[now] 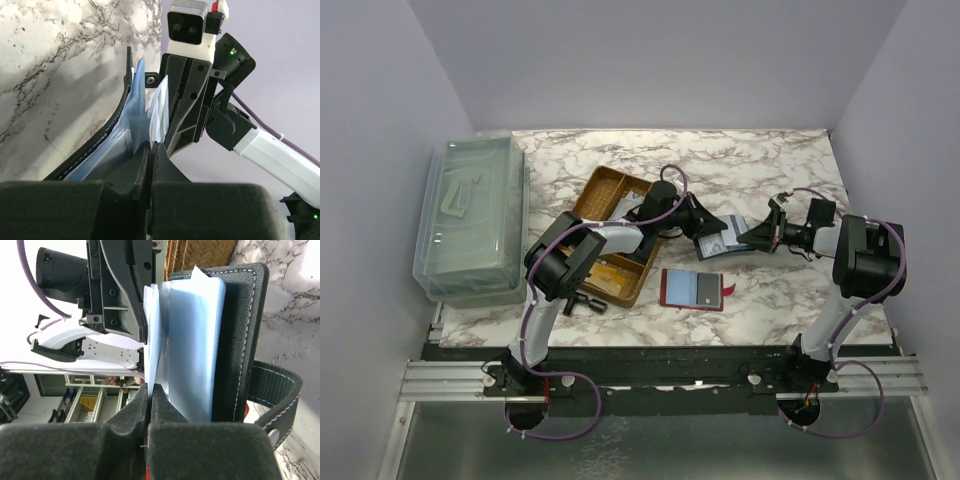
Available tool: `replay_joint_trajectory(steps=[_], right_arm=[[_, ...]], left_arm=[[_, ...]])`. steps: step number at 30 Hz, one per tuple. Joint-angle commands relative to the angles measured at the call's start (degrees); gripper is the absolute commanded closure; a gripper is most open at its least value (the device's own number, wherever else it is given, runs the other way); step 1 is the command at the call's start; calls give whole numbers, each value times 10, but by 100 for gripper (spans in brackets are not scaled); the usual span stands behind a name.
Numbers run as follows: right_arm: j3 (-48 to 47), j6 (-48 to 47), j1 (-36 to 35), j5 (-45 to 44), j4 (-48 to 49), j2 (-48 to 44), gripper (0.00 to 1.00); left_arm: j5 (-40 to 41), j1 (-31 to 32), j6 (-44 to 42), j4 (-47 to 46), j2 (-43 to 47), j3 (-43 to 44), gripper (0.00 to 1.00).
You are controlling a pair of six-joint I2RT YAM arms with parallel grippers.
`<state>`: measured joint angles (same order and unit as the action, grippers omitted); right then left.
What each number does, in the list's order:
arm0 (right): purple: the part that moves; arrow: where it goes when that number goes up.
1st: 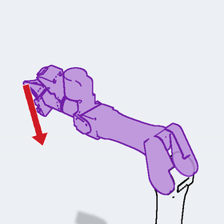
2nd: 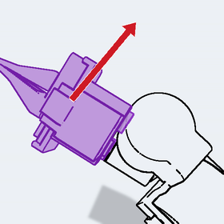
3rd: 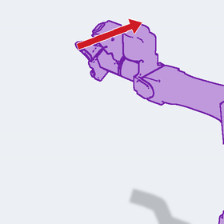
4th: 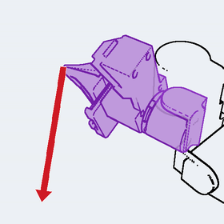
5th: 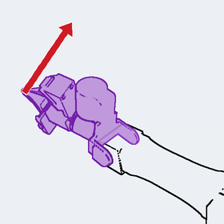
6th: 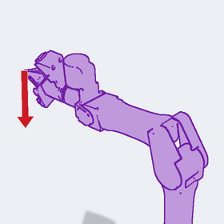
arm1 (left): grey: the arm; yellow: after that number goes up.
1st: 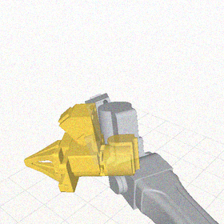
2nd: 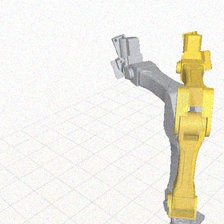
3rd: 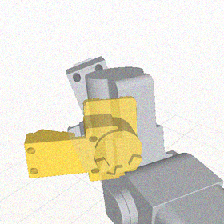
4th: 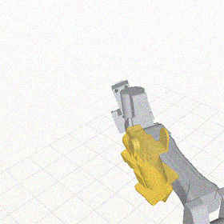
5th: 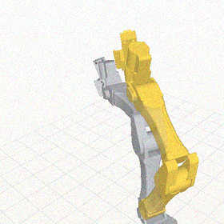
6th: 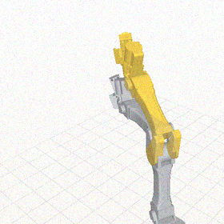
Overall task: Take the credit cards out of the card holder
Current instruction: Remove the credit card from the card holder.
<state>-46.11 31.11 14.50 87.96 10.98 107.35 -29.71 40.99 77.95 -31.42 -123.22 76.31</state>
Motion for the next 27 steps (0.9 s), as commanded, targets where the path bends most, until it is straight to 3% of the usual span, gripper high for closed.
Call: replay_joint_trajectory(steps=[1, 12, 16, 20, 24, 27], right_arm=[[8, 16, 13, 19, 34, 12, 100], [11, 20, 13, 18, 35, 19, 100], [14, 23, 13, 20, 38, 22, 93], [14, 13, 13, 11, 33, 13, 97], [3, -47, 13, -33, -26, 2, 100], [-25, -153, 13, -93, -152, -2, 99]], left_arm=[[-34, -26, -21, -31, 32, -40, 100], [-67, -51, -25, -65, 45, -62, 100], [-79, -51, -26, -70, 42, -61, 100], [-89, -55, -30, -72, 43, -63, 100], [-91, -66, -36, -72, 56, -80, 100], [-93, -76, -41, -66, 73, -92, 100]])
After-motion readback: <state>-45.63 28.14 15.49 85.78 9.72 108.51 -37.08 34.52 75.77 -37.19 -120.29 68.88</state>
